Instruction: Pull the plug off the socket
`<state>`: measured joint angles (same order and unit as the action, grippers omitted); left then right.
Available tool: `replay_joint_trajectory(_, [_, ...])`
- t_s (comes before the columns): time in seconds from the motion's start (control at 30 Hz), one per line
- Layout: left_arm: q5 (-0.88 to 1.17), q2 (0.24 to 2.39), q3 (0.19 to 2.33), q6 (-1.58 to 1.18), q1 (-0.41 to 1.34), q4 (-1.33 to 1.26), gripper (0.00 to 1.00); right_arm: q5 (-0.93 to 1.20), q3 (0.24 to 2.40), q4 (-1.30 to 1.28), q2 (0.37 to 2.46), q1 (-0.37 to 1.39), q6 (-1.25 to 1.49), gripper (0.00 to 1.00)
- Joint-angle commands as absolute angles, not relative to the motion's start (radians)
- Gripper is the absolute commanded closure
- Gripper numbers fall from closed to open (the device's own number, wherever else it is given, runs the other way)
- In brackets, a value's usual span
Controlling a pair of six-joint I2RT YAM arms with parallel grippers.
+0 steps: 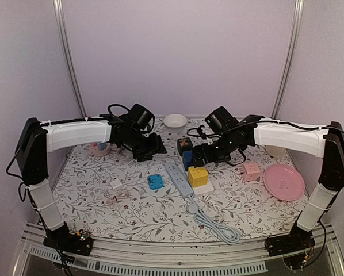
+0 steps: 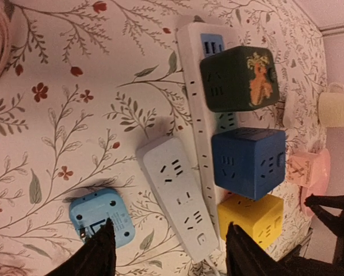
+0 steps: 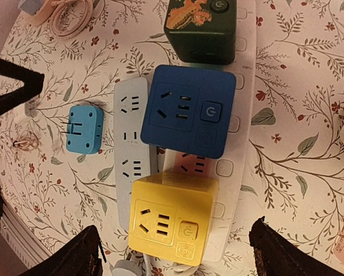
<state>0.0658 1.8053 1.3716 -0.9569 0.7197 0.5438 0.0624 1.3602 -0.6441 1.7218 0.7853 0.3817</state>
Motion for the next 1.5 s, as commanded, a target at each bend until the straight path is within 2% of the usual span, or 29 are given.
replay_joint_trajectory(0.0, [0.248,1.876,1.454,-0.867,0.689,0.404,0.33,0.003,1.398,-0.684,1.76,0.818,0.457,0.09])
replay_joint_trajectory(0.2, [0.409,1.998,1.508,-0.839,0.69,0.28,0.26,-0.064,1.423,-0.723,1.829,0.859,0.499,0.08])
replay_joint_trajectory(0.57, [0.428,2.185,1.654,-0.752,0.693,0.372,0.23,-0.126,1.476,-0.758,1.914,0.897,0.502,0.13])
replay_joint_trajectory(0.7, [0.423,2.204,1.642,-0.766,0.699,0.382,0.23,-0.138,1.502,-0.79,1.921,0.9,0.487,0.23])
replay_joint_trajectory(1.0, [0.388,2.192,1.555,-0.747,0.705,0.439,0.23,-0.156,1.573,-0.836,1.914,0.914,0.498,0.58])
replay_joint_trajectory(1.23, [0.375,2.184,1.542,-0.711,0.724,0.469,0.23,-0.185,1.614,-0.845,1.914,0.918,0.519,0.67])
replay_joint_trajectory(1.47, [0.362,2.174,1.509,-0.686,0.725,0.492,0.23,-0.214,1.725,-0.853,1.951,0.919,0.523,0.69])
